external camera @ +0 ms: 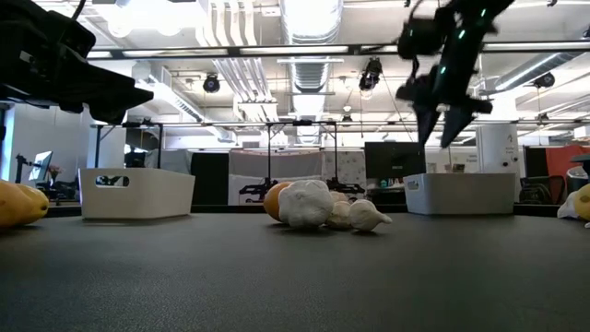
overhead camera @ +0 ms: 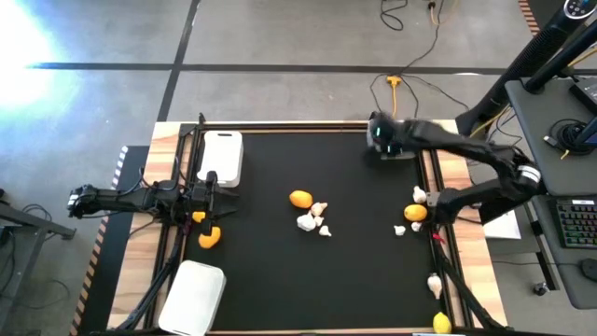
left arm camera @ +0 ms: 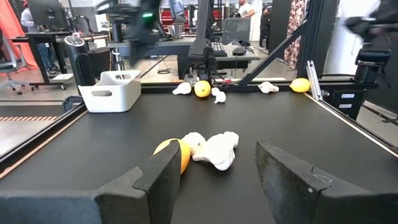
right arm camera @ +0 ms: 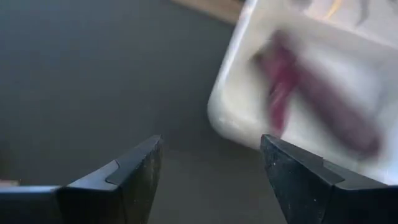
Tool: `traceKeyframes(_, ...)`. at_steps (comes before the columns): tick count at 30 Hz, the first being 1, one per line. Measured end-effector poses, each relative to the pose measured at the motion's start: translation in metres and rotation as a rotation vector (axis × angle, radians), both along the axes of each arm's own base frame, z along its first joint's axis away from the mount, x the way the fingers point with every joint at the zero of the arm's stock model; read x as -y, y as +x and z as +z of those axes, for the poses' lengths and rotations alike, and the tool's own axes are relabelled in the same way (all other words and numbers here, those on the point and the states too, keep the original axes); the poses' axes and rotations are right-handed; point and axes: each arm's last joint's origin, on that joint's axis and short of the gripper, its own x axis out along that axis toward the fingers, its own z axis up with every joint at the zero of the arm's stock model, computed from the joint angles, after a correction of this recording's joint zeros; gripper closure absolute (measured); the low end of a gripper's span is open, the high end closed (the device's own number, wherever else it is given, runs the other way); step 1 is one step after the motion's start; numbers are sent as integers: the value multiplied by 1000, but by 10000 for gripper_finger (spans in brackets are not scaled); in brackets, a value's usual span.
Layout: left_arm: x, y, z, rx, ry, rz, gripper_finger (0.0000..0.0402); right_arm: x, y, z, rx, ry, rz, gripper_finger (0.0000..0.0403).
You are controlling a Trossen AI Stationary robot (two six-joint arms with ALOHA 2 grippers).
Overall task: Sort produce into baskets
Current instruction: Move the lemon to the center of the table
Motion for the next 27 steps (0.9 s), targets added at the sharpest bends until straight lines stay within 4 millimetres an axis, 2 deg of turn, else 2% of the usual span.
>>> traceKeyframes(3,0,0,0,0,0,0,212,-60,6,1,-65,90,110,139)
traceKeyframes(7,0,0,0,0,0,0,212,-138,4,-7,-165,218,179,136)
traceKeyframes(10,0,0,0,0,0,0,212,-190,1,-13,-173,331,222,131)
traceKeyframes(13,0,0,0,0,0,0,212,-233,-6,-19,-213,418,275,126)
traceKeyframes(17,0,0,0,0,0,0,212,-272,-15,-30,-348,502,307,120)
traceKeyframes(22,0,0,0,0,0,0,212,-305,-15,-45,-523,646,291,117)
traceKeyframes(27,0,0,0,0,0,0,212,-339,-13,-58,-701,800,350,118)
